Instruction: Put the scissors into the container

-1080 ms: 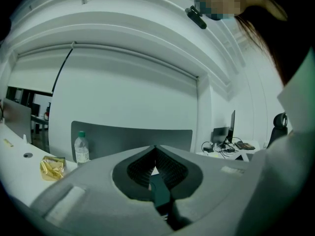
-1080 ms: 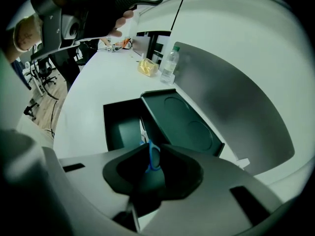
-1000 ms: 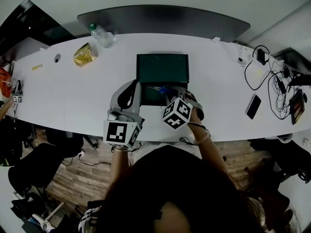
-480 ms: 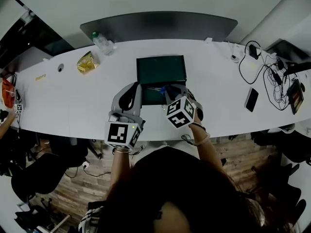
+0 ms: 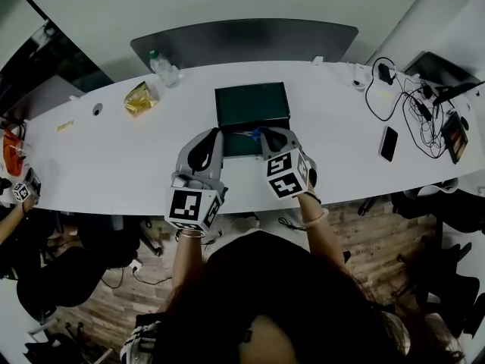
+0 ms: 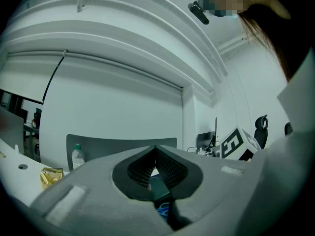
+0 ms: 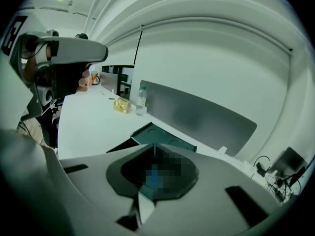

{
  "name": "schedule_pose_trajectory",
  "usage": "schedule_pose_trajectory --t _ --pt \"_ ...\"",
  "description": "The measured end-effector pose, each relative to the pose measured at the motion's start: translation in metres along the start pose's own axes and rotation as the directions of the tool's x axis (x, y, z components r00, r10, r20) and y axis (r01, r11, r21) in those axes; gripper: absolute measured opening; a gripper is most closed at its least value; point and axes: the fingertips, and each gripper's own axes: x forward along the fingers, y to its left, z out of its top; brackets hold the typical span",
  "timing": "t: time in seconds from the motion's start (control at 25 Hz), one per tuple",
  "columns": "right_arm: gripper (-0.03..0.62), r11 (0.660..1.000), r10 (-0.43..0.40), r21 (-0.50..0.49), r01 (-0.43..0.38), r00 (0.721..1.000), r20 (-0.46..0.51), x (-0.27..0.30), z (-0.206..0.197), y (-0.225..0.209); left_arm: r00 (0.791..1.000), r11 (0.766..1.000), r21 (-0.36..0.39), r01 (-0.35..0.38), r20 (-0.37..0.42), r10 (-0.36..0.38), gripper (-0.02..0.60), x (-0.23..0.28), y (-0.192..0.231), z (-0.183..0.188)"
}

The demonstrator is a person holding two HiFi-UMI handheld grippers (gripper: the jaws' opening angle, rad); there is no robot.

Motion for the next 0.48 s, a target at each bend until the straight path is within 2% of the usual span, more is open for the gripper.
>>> schedule_pose_trajectory --t 0.48 --pt "0.008 0.996 -0.076 0.069 0.065 0.982 0.171 -0.043 0.031 0.010 1.000 1.000 0.006 0.009 0.019 -0.009 0.014 -0.028 -0.004 0.008"
